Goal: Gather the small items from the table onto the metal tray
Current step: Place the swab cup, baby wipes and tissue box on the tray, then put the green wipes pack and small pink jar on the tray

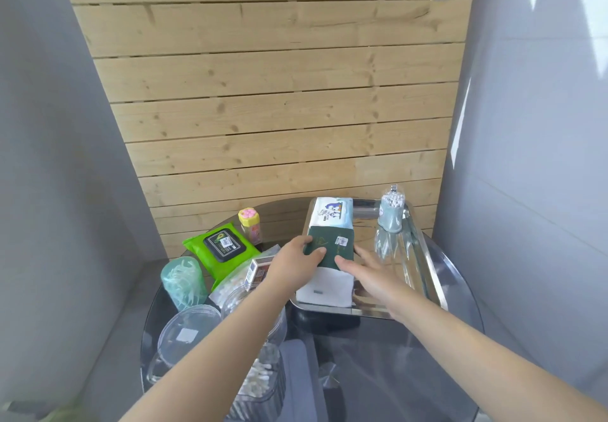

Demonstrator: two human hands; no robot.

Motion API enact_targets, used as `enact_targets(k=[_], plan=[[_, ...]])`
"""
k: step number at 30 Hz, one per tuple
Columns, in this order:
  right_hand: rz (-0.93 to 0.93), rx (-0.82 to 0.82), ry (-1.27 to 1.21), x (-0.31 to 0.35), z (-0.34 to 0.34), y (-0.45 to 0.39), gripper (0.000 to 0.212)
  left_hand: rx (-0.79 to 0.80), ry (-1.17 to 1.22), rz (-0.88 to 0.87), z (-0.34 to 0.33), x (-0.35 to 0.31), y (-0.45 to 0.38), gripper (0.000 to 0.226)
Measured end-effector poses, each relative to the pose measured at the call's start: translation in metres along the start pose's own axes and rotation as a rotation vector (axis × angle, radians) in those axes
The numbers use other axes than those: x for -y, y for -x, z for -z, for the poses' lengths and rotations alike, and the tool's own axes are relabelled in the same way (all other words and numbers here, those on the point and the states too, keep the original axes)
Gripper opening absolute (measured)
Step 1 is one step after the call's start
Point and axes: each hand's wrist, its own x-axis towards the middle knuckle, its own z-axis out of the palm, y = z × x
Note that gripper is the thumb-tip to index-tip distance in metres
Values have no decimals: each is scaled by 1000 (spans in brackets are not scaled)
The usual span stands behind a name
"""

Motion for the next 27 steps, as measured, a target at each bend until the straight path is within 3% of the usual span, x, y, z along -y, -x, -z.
enact_targets(k=[8, 20, 23, 27], plan=[[-52, 39, 74, -18, 0, -9, 75, 127, -94, 13, -6, 8, -9, 62], [-80, 44, 114, -19, 5, -16, 79, 145, -144, 43, -5, 5, 3, 60], [55, -55, 225, -7, 3, -6, 62, 37, -98, -25, 5, 1, 19, 48], [287, -197, 506, 4, -13, 1, 56, -109, -32, -76, 29, 9, 42, 27]])
